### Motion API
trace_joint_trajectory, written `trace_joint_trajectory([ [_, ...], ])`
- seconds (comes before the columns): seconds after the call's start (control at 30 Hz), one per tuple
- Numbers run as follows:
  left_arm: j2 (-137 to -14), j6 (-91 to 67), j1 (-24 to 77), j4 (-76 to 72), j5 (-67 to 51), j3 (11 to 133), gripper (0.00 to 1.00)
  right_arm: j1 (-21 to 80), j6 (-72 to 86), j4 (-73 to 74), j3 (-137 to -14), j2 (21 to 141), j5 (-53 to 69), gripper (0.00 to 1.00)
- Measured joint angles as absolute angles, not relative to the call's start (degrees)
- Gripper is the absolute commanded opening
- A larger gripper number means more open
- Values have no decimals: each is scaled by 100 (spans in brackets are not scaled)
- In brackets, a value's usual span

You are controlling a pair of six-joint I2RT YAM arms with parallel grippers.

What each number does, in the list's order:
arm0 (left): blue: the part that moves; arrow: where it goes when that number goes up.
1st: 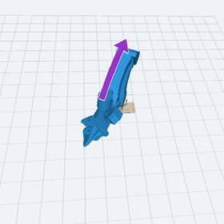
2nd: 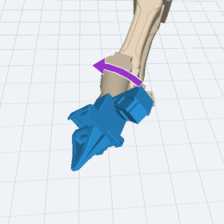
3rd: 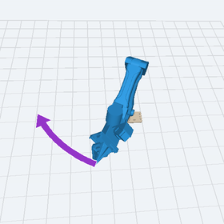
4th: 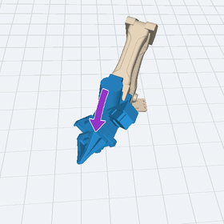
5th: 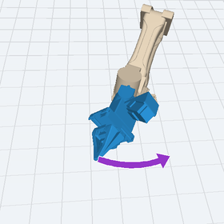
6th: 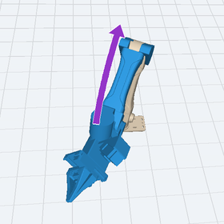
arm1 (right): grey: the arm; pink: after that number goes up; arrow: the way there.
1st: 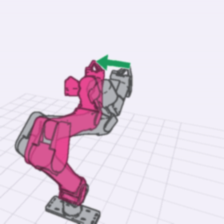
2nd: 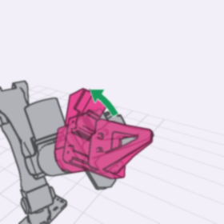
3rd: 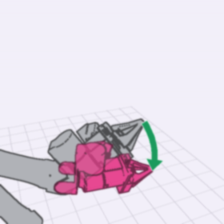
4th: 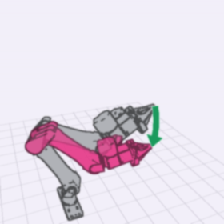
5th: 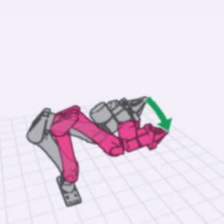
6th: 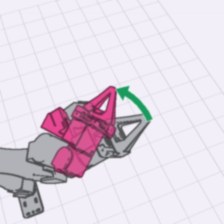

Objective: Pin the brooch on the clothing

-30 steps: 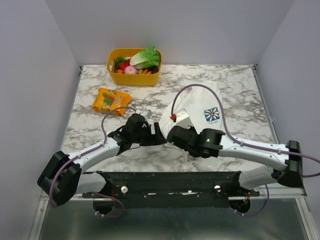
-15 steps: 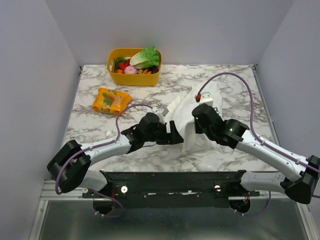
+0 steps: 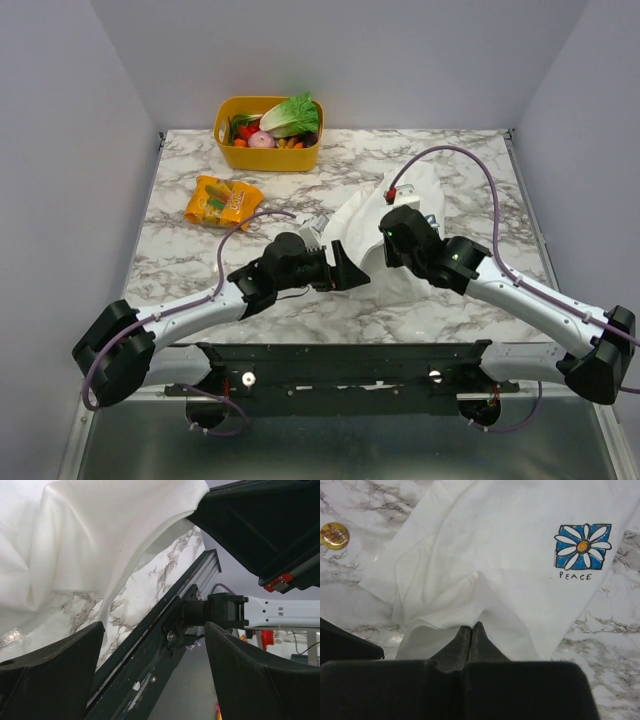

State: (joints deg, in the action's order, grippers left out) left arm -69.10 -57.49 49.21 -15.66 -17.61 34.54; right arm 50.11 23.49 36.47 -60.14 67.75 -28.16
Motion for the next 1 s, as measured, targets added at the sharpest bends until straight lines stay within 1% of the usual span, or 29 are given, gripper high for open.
trace_joint_trajectory([
  [0.23, -7242, -4991, 5304, -637, -1009, 4027, 89, 4984, 2305, 3640, -6014, 6788, -2714, 0],
  [0.43, -7529, -4429, 5374, -115, -202, 4169, 90, 4982, 2283, 3627, -6014, 6785, -2633, 0],
  [0.53, -7609, -4217, 5376, -202, -102, 4167, 86, 4980, 2283, 3627, -6016, 6785, -2604, 0],
  [0.67, -7889, -4049, 5398, -628, -191, 4154, 72, 4980, 2281, 3629, -6020, 6785, -2600, 1],
  [0.7, -7937, -4021, 5415, -714, -222, 4150, 62, 4976, 2281, 3627, -6027, 6785, -2600, 1],
  [0.73, -8003, -4001, 5441, -821, -276, 4147, 54, 4974, 2281, 3629, -6034, 6785, -2600, 1],
  [0.77, -8064, -3988, 5461, -906, -346, 4147, 45, 4958, 2279, 3632, -6047, 6788, -2598, 1],
  [0.8, -8128, -3946, 5487, -980, -388, 4147, 15, 4939, 2279, 3632, -6066, 6792, -2600, 1],
  [0.83, -8184, -3922, 5494, -1028, -423, 4152, 5, 4910, 2276, 3632, -6093, 6794, -2598, 1],
  [0.87, -8235, -3879, 5507, -1046, -458, 4152, 0, 4873, 2272, 3640, -6136, 6799, -2596, 2],
  [0.97, -8307, -3811, 5522, -1046, -471, 4152, 0, 4783, 2237, 3649, -6272, 6805, -2567, 11],
  [1.0, -8289, -3795, 5522, -1033, -432, 4158, 0, 4755, 2233, 3651, -6309, 6805, -2543, 17],
])
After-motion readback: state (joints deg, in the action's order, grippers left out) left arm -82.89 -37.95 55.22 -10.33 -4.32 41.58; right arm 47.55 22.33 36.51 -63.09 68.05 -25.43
